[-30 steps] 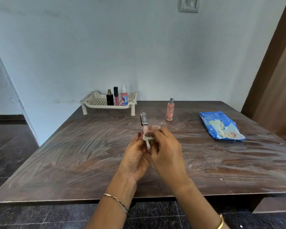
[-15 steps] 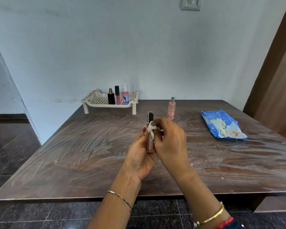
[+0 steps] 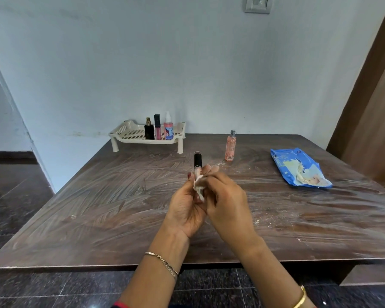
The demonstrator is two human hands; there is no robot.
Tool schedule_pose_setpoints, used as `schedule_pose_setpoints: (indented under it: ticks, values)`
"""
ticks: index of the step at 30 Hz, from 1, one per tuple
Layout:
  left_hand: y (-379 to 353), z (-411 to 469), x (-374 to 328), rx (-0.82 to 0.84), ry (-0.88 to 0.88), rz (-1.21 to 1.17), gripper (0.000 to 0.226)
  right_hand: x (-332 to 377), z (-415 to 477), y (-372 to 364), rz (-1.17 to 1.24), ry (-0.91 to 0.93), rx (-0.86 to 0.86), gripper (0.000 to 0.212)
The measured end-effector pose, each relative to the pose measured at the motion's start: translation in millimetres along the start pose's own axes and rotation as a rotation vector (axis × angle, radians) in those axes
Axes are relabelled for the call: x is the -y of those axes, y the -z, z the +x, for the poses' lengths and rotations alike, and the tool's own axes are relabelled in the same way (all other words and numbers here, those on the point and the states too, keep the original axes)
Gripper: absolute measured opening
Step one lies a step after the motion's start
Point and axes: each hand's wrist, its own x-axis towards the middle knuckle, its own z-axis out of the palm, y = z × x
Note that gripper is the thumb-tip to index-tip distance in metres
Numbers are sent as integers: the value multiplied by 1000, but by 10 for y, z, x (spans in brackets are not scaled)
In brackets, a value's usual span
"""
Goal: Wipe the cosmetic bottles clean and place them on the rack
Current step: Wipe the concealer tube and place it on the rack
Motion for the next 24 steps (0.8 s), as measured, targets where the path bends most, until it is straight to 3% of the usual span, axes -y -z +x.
schedule_pose_setpoints:
  ticks: [10,13,16,19,24]
  values:
    - [-31,62,-8,-21,-22,-41,26,-41,-165,71,64,0,148,26]
    - [-91,46,-18,1,-93,-16,25,-28,-127,24,305,-281,35,29]
    - [-177,26,0,-11,-195,109,28,28,-81,-12,906,-745,-130,20]
    - [-206,6,30,-25,-276,230,22,67,-56,-21,1454,-1097,-173,18]
    - [-170,-41,67,73,-362,421,27,87,-25,31,1638,-1238,-133,18]
